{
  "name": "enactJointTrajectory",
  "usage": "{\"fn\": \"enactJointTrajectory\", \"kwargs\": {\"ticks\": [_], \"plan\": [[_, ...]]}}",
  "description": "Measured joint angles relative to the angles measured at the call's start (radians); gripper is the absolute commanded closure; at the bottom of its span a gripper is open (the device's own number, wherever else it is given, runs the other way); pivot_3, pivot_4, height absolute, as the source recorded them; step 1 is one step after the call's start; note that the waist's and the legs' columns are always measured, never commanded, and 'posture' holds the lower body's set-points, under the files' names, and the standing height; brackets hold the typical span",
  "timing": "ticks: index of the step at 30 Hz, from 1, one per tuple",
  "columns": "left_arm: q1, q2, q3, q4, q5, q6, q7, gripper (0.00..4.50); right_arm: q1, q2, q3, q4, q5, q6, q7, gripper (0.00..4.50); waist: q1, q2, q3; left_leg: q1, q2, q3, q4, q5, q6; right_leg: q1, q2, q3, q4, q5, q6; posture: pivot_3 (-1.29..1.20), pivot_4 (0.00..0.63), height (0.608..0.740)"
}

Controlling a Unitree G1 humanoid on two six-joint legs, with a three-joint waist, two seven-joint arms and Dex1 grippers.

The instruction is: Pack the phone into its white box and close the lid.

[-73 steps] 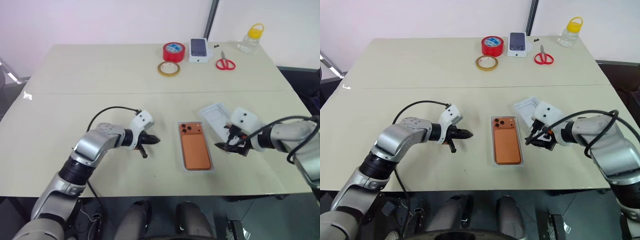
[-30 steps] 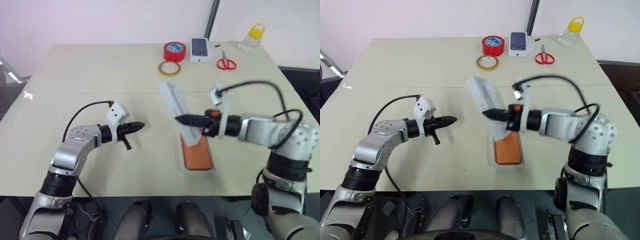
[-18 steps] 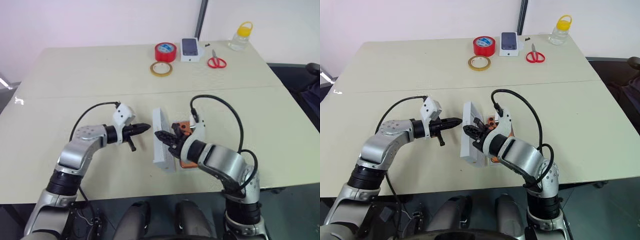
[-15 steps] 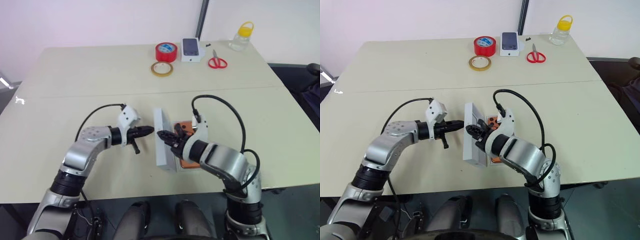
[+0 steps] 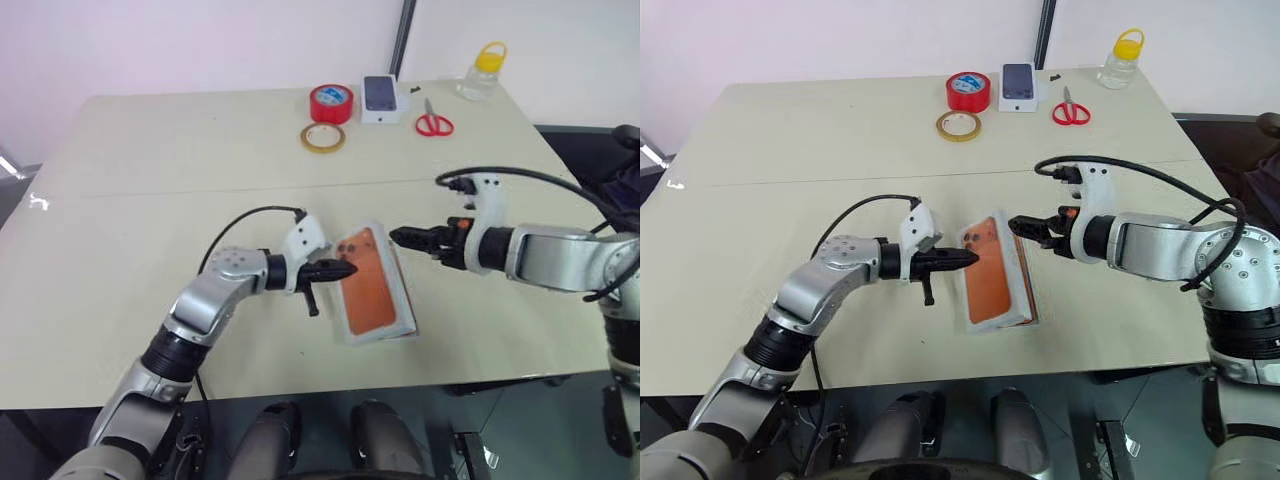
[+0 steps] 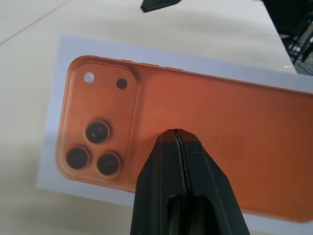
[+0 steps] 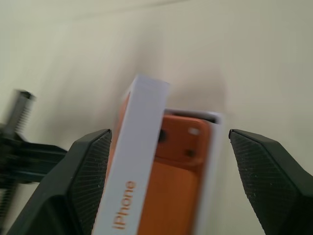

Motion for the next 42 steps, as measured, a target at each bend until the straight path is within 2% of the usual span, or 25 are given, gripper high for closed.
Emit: {"fn": "enactJointTrajectory", "kwargs": {"ticks": [6, 10, 13, 15, 18, 22, 29, 42], "plan": [[0.000, -0.008, -0.001, 0.002, 0.006, 0.018, 0.013, 4.50, 0.002, -0.079, 0.062, -0.061, -0.317, 0.004, 0.288, 4.46, 0.006, 0.000, 0.000, 0.000, 0.000, 0.000, 0.001, 0.000, 0.000, 0.000, 0.000, 0.000, 0.000, 0.000, 0.000, 0.00, 0.150, 0.740], [0.006, 0.019, 0.033, -0.002, 0.003, 0.039, 0.023, 4.50, 0.015, -0.154, 0.140, -0.147, -0.545, -0.029, 0.455, 4.46, 0.021, 0.000, 0.000, 0.000, 0.000, 0.000, 0.000, 0.000, 0.000, -0.001, 0.000, 0.000, 0.000, 0.000, 0.000, 0.00, 0.150, 0.740], [0.024, 0.099, 0.086, -0.023, -0.007, 0.057, 0.009, 4.50, 0.056, -0.212, 0.215, -0.219, -0.713, -0.078, 0.577, 4.46, 0.022, 0.000, 0.000, -0.001, 0.000, 0.000, 0.000, 0.000, 0.000, -0.001, 0.000, 0.000, -0.001, 0.000, 0.000, 0.00, 0.150, 0.740], [0.037, 0.168, 0.100, -0.041, -0.003, 0.053, -0.017, 4.50, 0.079, -0.214, 0.244, -0.239, -0.783, -0.096, 0.641, 4.46, 0.022, 0.000, 0.000, -0.001, 0.000, 0.000, 0.000, 0.000, 0.000, -0.001, -0.001, 0.000, -0.001, 0.000, 0.000, 0.00, 0.150, 0.740], [0.054, 0.206, 0.071, -0.050, 0.024, 0.030, -0.054, 4.50, 0.090, -0.209, 0.257, -0.252, -0.856, -0.106, 0.709, 4.46, 0.027, 0.000, 0.000, -0.001, -0.001, 0.000, 0.000, 0.000, 0.000, -0.001, -0.001, 0.000, -0.001, 0.000, 0.000, 0.00, 0.150, 0.740], [0.052, 0.188, 0.005, -0.050, 0.059, 0.003, -0.074, 4.50, 0.091, -0.192, 0.260, -0.268, -0.937, -0.118, 0.775, 4.46, 0.033, 0.000, 0.000, -0.001, -0.001, 0.000, 0.000, 0.000, 0.000, 0.000, -0.002, 0.000, -0.002, 0.000, 0.000, 0.00, 0.150, 0.740], [-0.015, 0.083, -0.079, 0.018, 0.117, -0.026, -0.069, 4.50, 0.098, -0.151, 0.281, -0.275, -1.038, -0.116, 0.852, 4.46, 0.041, 0.000, 0.000, -0.001, -0.001, 0.000, 0.001, 0.000, 0.000, -0.001, -0.001, 0.000, -0.002, 0.000, 0.000, 0.00, 0.150, 0.740], [-0.027, 0.058, -0.118, 0.049, 0.160, -0.050, -0.091, 4.50, 0.133, -0.118, 0.267, -0.306, -1.123, -0.090, 0.904, 4.46, 0.046, 0.000, 0.000, -0.001, -0.001, 0.000, 0.001, 0.000, 0.000, -0.001, -0.001, 0.000, -0.002, 0.000, 0.000, 0.00, 0.150, 0.740]]}}
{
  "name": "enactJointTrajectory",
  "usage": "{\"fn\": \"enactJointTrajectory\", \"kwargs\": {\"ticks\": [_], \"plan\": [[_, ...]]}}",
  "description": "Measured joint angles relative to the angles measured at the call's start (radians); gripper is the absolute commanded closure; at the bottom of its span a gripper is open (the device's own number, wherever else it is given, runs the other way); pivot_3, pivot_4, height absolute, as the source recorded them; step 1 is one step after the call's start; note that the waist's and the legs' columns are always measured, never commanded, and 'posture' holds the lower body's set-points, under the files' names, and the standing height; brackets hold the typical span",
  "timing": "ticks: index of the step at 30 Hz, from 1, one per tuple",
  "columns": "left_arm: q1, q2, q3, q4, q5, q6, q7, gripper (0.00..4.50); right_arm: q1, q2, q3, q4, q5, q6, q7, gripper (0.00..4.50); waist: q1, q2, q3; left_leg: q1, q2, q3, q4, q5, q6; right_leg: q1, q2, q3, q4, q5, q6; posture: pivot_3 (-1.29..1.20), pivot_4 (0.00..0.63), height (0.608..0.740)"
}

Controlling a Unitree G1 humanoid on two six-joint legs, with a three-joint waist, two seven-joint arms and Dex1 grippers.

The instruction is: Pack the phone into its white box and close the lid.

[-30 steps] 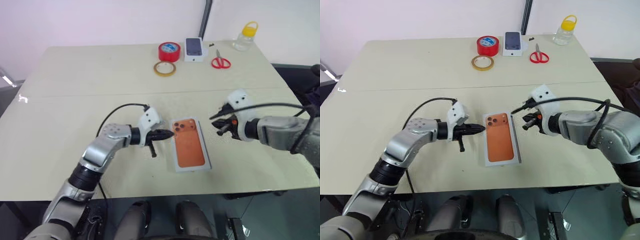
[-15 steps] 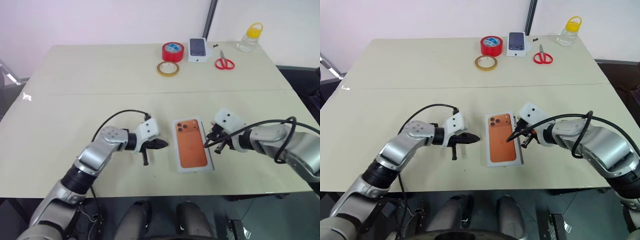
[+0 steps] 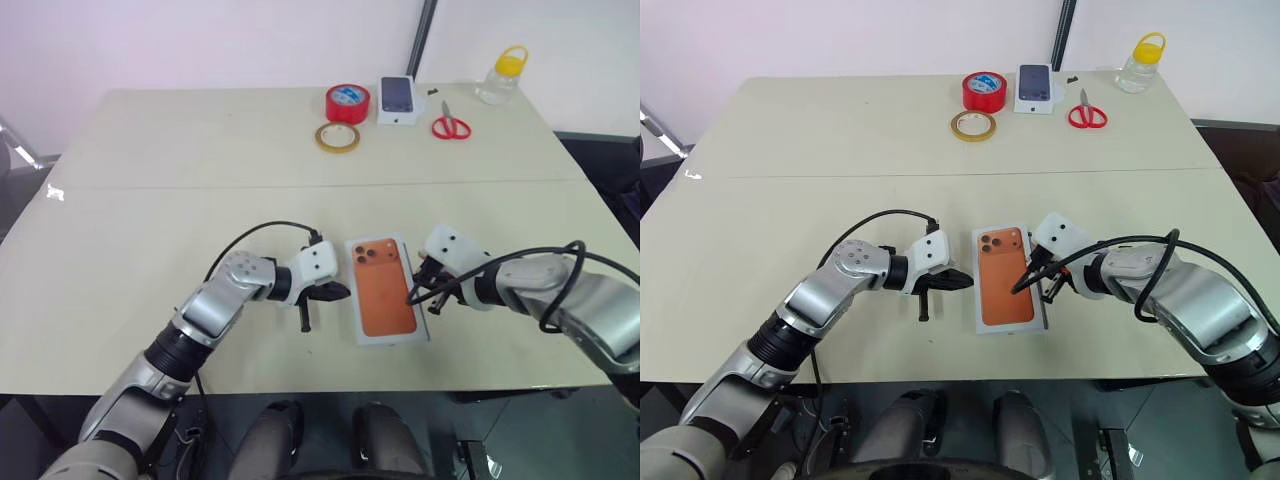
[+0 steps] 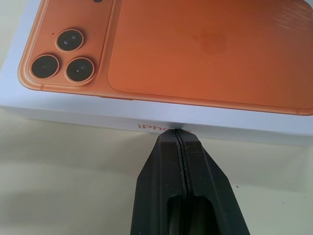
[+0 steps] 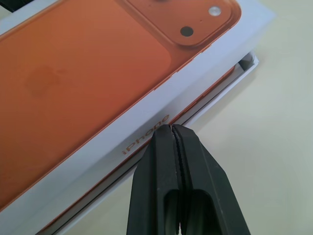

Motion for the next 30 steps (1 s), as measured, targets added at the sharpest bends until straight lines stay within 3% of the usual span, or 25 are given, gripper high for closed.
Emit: {"fn": "enactJointTrajectory", "kwargs": {"ticks": [30], "plan": [[0.001, -0.095, 0.045, 0.007, -0.001, 0.040, 0.049, 4.50, 0.043, 0.021, -0.036, -0.001, -0.112, 0.020, 0.069, 4.46, 0.002, 0.000, 0.000, 0.000, 0.000, 0.000, 0.000, 0.002, -0.003, 0.000, 0.000, 0.000, 0.000, 0.000, 0.000, 0.00, 0.150, 0.740]]}}
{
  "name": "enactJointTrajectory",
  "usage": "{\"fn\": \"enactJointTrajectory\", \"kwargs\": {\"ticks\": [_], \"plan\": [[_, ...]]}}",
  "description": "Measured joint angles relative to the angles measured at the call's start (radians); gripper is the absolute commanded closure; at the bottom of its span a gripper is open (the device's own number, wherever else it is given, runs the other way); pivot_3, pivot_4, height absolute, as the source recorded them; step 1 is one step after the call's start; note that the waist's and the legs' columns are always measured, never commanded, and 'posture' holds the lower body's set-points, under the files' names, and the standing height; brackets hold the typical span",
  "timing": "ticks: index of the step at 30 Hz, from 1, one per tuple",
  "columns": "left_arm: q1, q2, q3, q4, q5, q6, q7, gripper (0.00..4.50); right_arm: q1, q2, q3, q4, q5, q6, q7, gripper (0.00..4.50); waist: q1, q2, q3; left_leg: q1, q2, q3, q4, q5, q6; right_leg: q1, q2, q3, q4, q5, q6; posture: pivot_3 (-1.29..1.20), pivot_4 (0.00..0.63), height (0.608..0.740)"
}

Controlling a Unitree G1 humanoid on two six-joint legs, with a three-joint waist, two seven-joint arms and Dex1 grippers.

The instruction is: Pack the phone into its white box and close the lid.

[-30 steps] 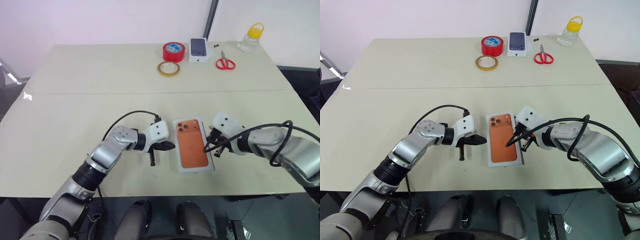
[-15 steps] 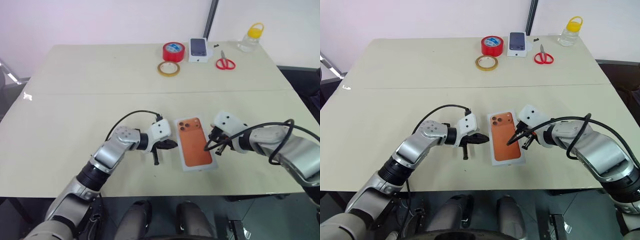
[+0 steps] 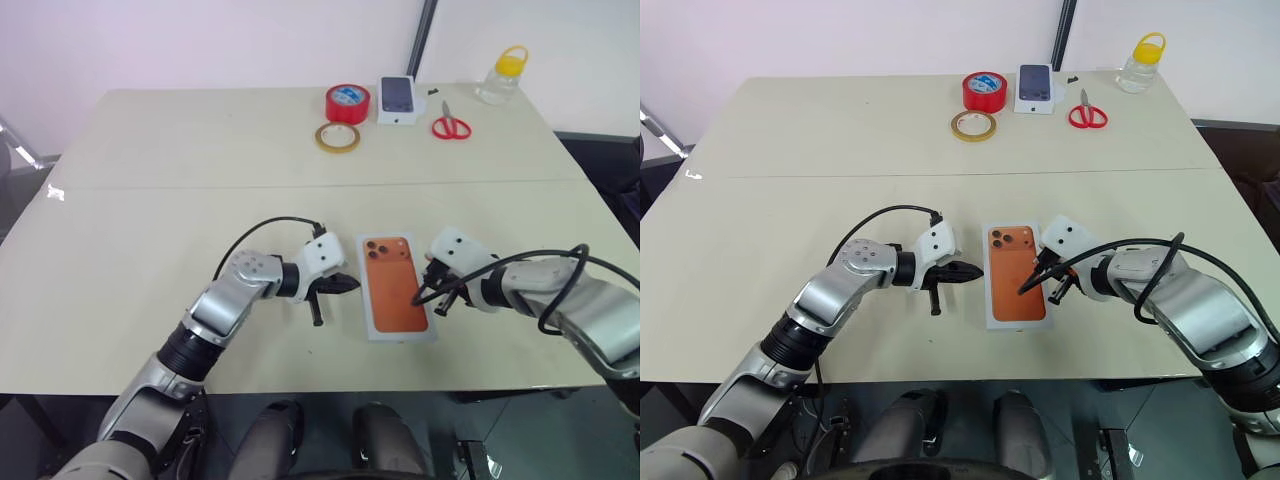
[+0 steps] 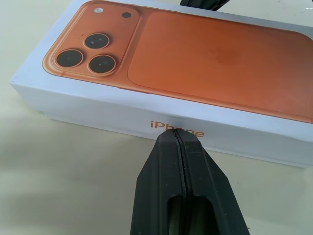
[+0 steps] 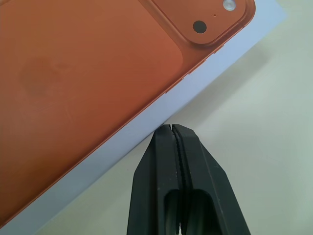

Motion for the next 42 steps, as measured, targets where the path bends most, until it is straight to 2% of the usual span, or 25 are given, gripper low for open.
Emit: {"fn": "enactJointTrajectory", "kwargs": {"ticks": [16, 23, 27, 30, 35, 39, 42], "plan": [[0.004, 0.021, 0.001, 0.007, -0.001, -0.002, -0.002, 4.50, 0.023, -0.006, -0.024, 0.002, -0.035, -0.021, 0.048, 4.46, 0.000, 0.000, 0.000, 0.000, 0.000, 0.000, 0.000, 0.000, 0.000, 0.000, 0.000, 0.000, 0.000, 0.000, 0.000, 0.00, 0.150, 0.740], [0.005, 0.088, 0.086, 0.051, -0.026, -0.012, -0.021, 4.50, 0.102, -0.079, -0.165, 0.013, -0.036, -0.106, 0.140, 4.46, 0.001, 0.000, 0.000, 0.000, 0.000, 0.000, 0.000, 0.000, 0.000, 0.000, 0.000, 0.000, 0.000, 0.000, 0.000, 0.00, 0.150, 0.740], [-0.012, 0.073, 0.166, 0.068, -0.078, -0.005, -0.015, 4.50, 0.159, -0.087, -0.237, 0.001, -0.023, -0.163, 0.204, 4.46, 0.001, 0.000, 0.000, 0.000, 0.000, 0.000, 0.000, 0.000, 0.000, 0.000, 0.000, 0.000, 0.000, 0.000, 0.000, 0.00, 0.150, 0.740], [-0.057, 0.023, 0.185, 0.075, -0.089, 0.005, 0.009, 4.50, 0.204, -0.081, -0.290, -0.067, 0.041, -0.179, 0.263, 4.46, 0.002, 0.000, 0.000, 0.000, 0.000, 0.000, 0.001, -0.001, 0.001, 0.001, 0.000, 0.000, 0.000, 0.000, 0.000, 0.00, 0.150, 0.740], [-0.126, -0.062, 0.118, 0.127, -0.059, -0.014, 0.033, 4.50, 0.256, -0.052, -0.292, -0.153, 0.096, -0.169, 0.271, 4.46, 0.000, -0.001, 0.000, 0.000, 0.000, 0.000, 0.001, -0.001, 0.001, 0.002, 0.000, -0.001, 0.000, 0.000, 0.001, 0.00, 0.150, 0.740], [-0.138, -0.069, 0.002, 0.202, 0.025, -0.065, 0.018, 4.50, 0.307, -0.034, -0.230, -0.171, 0.083, -0.141, 0.216, 4.46, 0.000, -0.001, 0.000, 0.001, 0.000, 0.000, 0.001, 0.000, 0.000, 0.002, 0.000, 0.000, 0.000, 0.000, 0.001, 0.00, 0.150, 0.740], [-0.149, -0.068, -0.032, 0.207, 0.060, -0.092, 0.000, 4.50, 0.320, -0.025, -0.209, -0.175, 0.068, -0.131, 0.178, 4.46, 0.002, -0.001, -0.001, 0.003, 0.000, 0.000, 0.001, 0.000, 0.000, 0.004, 0.000, -0.001, -0.001, 0.000, 0.001, 0.00, 0.150, 0.740]]}}
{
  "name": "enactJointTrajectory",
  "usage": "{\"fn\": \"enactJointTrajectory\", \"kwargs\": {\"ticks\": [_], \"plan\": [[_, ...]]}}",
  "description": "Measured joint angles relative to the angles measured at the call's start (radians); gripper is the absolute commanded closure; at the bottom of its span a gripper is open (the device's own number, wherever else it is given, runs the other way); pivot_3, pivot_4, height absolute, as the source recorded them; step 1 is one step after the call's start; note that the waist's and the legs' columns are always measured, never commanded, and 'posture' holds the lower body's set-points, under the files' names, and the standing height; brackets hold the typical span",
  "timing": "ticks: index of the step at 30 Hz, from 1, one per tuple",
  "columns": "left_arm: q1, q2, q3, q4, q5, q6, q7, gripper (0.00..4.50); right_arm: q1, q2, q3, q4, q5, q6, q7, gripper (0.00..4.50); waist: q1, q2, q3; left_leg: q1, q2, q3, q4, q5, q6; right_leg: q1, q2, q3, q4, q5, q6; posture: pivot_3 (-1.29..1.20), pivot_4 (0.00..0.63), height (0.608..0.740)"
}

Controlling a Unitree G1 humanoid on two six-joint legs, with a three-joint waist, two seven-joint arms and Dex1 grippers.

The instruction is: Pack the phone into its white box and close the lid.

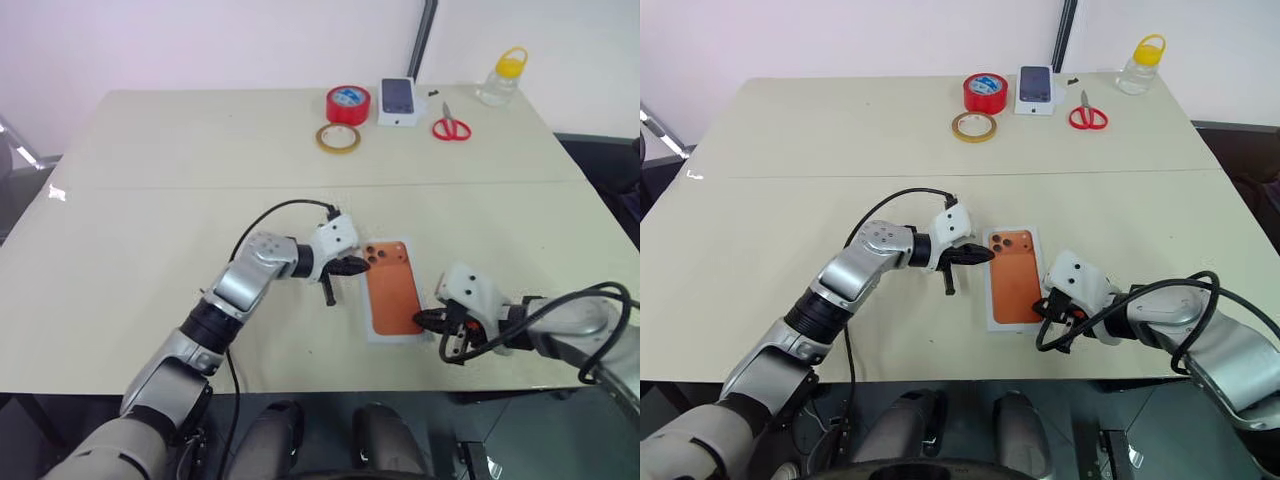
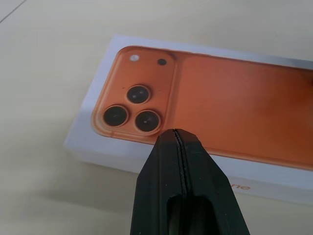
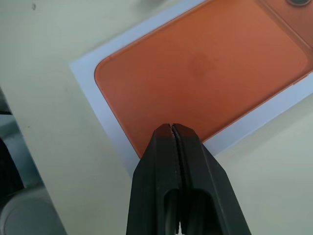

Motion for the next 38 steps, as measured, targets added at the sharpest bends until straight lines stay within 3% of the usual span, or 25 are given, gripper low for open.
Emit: {"fn": "enactJointTrajectory", "kwargs": {"ticks": [7, 11, 15, 20, 25, 34, 38], "plan": [[0.019, -0.013, 0.027, 0.004, 0.005, -0.018, 0.014, 4.50, 0.006, 0.023, 0.005, 0.007, -0.025, -0.043, -0.037, 4.46, -0.002, -0.001, -0.001, 0.001, 0.000, -0.001, 0.000, -0.002, 0.003, 0.002, 0.000, -0.001, -0.001, 0.000, 0.000, 0.00, 0.150, 0.740], [0.026, -0.023, 0.182, 0.018, -0.050, 0.016, 0.116, 4.50, -0.079, 0.123, -0.037, 0.120, -0.064, -0.149, -0.092, 4.46, -0.007, -0.002, 0.000, 0.001, 0.000, 0.000, 0.000, 0.001, -0.001, -0.001, 0.001, 0.000, 0.001, 0.000, 0.000, 0.00, 0.150, 0.740], [0.052, 0.065, 0.326, -0.045, -0.082, 0.036, 0.175, 4.50, -0.162, 0.149, -0.091, 0.235, -0.079, -0.203, -0.101, 4.46, -0.008, -0.001, 0.000, 0.001, 0.000, 0.000, -0.001, 0.001, -0.002, -0.001, 0.001, 0.000, 0.001, 0.000, 0.000, 0.00, 0.150, 0.740], [0.238, 0.198, 0.525, -0.175, -0.134, 0.104, 0.238, 4.50, -0.265, 0.188, -0.106, 0.445, -0.098, -0.291, -0.080, 4.46, -0.011, -0.001, 0.000, 0.001, 0.000, 0.000, -0.001, 0.001, -0.002, -0.002, 0.001, 0.001, 0.001, 0.000, 0.000, 0.00, 0.150, 0.740], [0.399, 0.241, 0.659, -0.295, -0.171, 0.158, 0.300, 4.50, -0.335, 0.192, -0.125, 0.680, -0.123, -0.387, -0.029, 4.46, 0.000, -0.001, 0.000, 0.000, 0.000, 0.000, -0.001, 0.001, -0.002, -0.001, 0.000, 0.000, 0.000, 0.000, 0.000, 0.00, 0.150, 0.740], [0.611, 0.226, 0.715, -0.461, -0.213, 0.224, 0.396, 4.50, -0.406, 0.201, -0.119, 0.926, -0.158, -0.507, 0.096, 4.46, -0.014, 0.000, 0.000, 0.001, 0.000, 0.002, -0.001, 0.001, -0.002, -0.002, 0.000, 0.002, 0.001, 0.000, 0.000, 0.00, 0.150, 0.740], [0.626, 0.217, 0.735, -0.491, -0.233, 0.241, 0.432, 4.50, -0.428, 0.215, -0.106, 0.956, -0.180, -0.524, 0.118, 4.46, -0.014, 0.000, 0.000, 0.001, 0.000, 0.001, -0.001, -0.001, 0.000, -0.002, 0.000, 0.001, 0.001, 0.000, 0.000, 0.00, 0.150, 0.740]]}}
